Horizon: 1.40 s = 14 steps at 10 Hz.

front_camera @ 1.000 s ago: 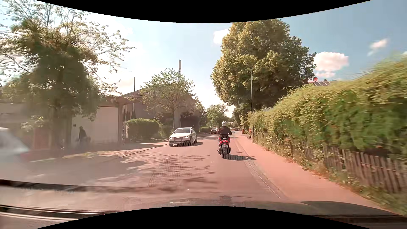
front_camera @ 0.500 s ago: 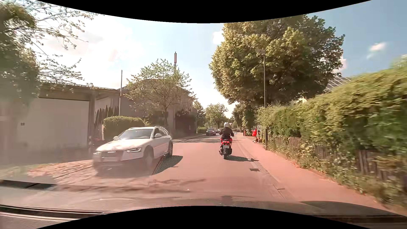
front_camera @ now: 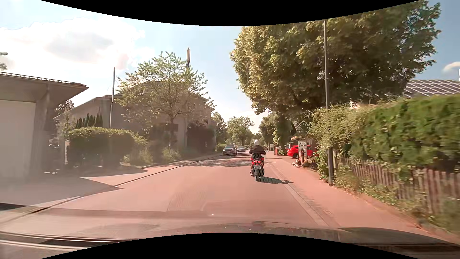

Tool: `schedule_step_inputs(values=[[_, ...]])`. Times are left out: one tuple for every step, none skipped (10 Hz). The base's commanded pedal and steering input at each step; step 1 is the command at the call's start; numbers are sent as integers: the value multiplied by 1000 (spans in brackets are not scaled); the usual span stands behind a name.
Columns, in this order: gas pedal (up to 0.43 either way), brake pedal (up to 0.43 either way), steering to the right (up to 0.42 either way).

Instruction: Follow the waypoints while adhering to traffic rules and regulations

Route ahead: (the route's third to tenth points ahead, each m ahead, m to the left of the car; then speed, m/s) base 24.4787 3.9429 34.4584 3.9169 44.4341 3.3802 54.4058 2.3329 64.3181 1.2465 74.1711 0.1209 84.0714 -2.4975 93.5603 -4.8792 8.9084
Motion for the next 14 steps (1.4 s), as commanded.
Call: schedule_step_inputs(values=[[138,12,28],[138,6,28],[138,12,27],[138,12,27],[138,12,27],[138,12,23],[150,6,16],[157,6,13],[177,12,13],[189,6,12],[189,12,12],[189,12,11],[209,12,8],[220,12,7]])
